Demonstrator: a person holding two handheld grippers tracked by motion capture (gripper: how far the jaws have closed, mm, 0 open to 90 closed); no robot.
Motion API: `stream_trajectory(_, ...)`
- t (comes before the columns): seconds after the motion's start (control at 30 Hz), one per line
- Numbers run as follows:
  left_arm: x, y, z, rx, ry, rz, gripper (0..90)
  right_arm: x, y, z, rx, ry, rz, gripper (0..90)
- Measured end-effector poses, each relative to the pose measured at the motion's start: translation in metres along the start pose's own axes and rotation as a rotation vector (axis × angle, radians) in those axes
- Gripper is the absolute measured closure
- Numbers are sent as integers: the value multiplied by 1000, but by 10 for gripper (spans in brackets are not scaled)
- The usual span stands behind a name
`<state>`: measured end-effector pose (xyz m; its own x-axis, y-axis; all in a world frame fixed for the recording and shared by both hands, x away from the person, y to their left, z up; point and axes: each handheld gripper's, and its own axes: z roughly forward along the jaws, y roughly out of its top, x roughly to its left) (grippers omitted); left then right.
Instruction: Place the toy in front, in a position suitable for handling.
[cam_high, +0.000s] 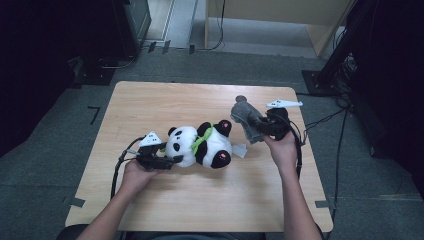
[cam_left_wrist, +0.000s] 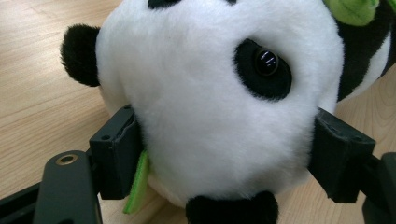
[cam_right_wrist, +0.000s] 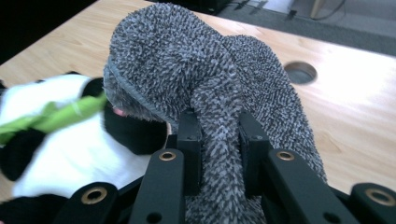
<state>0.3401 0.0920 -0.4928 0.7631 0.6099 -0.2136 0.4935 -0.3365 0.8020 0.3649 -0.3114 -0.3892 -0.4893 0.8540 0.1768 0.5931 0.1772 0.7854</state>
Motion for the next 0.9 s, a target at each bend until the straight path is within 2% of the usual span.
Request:
stream_trajectory(0.2,0,0,0,1,-1,5,220,26,13,6,19,29,-60,763)
stream_trajectory(0.47,1,0,0,-1,-5,-1,220,46,37,17,57,46,-125,763)
stream_trajectory(0.5,1,0,0,-2,-5,-2,220,52,45,22,66,46,-136,760)
stream_trajectory(0.57,0,0,0,0,-3,6,221,54,48,25,66,47,-141,759)
stream_trajectory(0.6,-1,-1,0,-3,-1,10,221,60,56,32,74,55,-151,759)
stream_trajectory(0.73,0,-1,0,-11,-1,7,221,68,63,42,84,73,-162,759)
stream_trajectory(0.9,0,-1,0,-7,-3,9,220,87,76,68,111,140,-177,758)
